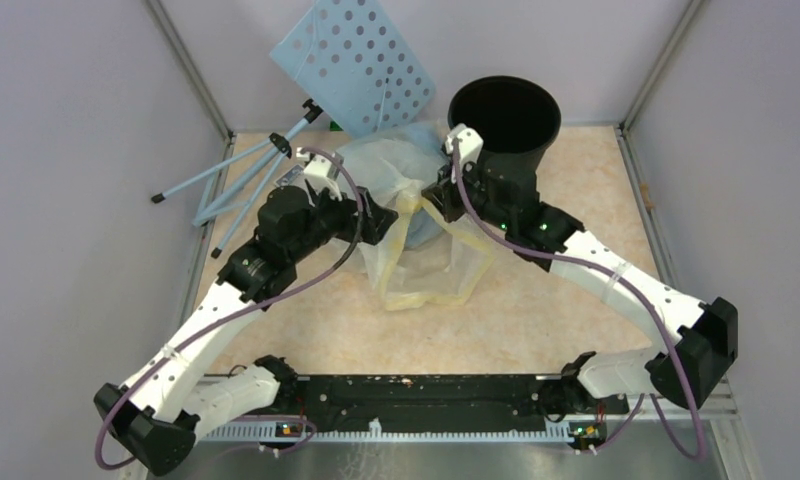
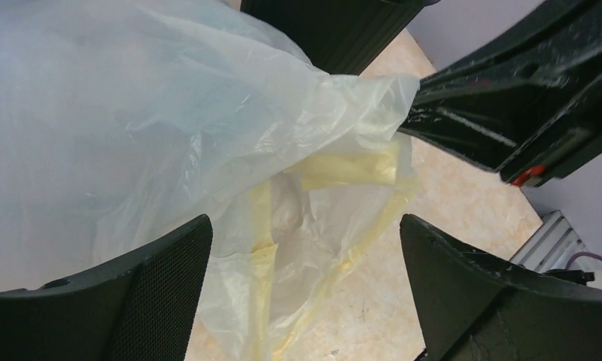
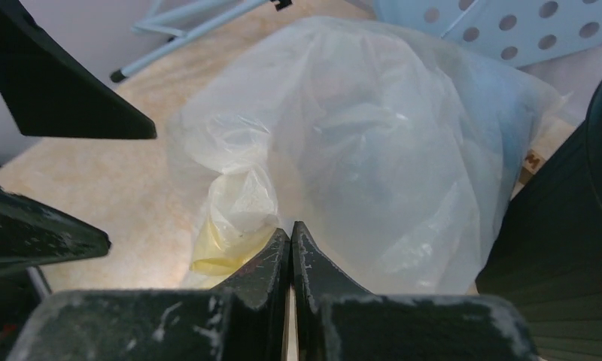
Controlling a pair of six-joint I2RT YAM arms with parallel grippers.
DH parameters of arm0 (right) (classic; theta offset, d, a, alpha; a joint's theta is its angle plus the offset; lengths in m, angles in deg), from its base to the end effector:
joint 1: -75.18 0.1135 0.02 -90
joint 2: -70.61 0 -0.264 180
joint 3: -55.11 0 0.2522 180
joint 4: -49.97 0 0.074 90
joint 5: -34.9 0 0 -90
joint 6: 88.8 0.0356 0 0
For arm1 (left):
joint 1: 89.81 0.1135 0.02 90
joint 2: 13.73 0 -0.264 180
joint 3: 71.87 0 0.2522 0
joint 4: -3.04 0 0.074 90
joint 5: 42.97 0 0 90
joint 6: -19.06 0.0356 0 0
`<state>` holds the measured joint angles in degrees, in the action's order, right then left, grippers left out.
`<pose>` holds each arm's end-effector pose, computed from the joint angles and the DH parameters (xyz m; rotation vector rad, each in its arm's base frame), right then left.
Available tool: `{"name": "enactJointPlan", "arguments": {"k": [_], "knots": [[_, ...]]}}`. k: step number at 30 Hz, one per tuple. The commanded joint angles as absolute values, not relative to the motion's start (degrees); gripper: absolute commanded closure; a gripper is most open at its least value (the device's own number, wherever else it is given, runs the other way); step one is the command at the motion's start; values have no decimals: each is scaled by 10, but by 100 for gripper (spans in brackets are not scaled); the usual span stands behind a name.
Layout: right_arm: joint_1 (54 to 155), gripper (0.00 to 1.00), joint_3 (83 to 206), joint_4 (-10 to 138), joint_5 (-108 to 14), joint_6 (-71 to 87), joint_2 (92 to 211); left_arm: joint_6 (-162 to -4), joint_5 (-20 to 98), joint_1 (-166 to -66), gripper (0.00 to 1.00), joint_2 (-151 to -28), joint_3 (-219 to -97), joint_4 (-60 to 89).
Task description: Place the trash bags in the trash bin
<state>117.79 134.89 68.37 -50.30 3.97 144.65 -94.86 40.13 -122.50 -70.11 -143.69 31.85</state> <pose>0.2226 0.2088 0.3686 -0.6835 1.7053 0.6378 0.1856 -0.1242 0.3752 0.2325 1.8634 -0.8023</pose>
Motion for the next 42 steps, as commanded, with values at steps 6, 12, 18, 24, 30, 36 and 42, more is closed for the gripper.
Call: {"name": "enactJointPlan", "arguments": {"k": [6,12,18,24,30,36,42], "knots": [[1172,100,1461,767,-463,131,1481,-766,656,-1369,1,-729,-1434,324],[1167,100,1466,745,-442,146,1484,-765,846,-1440,1,-783,-1403,281],[1167,100,1454,734,-447,161,1480,-837,839,-1376,1,-819,-1380,206],[1161,100,1445,737,-474,164,1469,-815,729,-1317,6,-830,-1384,122],[1139,100,1426,743,-514,164,1454,-798,766,-1309,8,-805,-1391,134],[1120,100,1419,741,-507,159,1449,-808,735,-1294,47,-737,-1376,142],[1117,100,1436,741,-453,160,1464,-758,572,-1294,49,-688,-1353,118]]}}
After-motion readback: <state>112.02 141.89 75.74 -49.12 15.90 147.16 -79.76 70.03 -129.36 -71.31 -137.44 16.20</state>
